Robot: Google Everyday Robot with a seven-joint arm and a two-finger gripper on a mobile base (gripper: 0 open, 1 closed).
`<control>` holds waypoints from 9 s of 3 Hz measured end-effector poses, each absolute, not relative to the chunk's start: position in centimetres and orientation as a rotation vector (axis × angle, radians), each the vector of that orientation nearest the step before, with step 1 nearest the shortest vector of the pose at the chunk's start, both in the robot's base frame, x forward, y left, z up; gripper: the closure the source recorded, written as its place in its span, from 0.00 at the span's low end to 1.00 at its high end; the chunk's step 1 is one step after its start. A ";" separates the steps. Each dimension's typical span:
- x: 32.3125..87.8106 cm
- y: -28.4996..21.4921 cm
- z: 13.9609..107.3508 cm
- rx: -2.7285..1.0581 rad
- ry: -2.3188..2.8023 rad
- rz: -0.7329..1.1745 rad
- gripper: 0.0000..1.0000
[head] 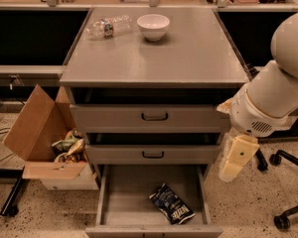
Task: Pick blue chip bag from bottom drawer and place on counter
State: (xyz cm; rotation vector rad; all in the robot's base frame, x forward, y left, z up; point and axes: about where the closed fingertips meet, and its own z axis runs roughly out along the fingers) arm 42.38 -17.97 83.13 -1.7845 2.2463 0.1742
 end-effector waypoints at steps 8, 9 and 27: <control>45.0 -15.1 44.9 -1.747 2.256 0.560 0.00; 46.7 -15.0 38.7 -1.735 2.242 0.632 0.00; 48.4 -15.0 63.4 -1.596 1.314 0.322 1.00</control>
Offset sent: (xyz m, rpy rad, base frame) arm 0.0018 -0.0012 -0.2312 0.1180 0.1397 0.0088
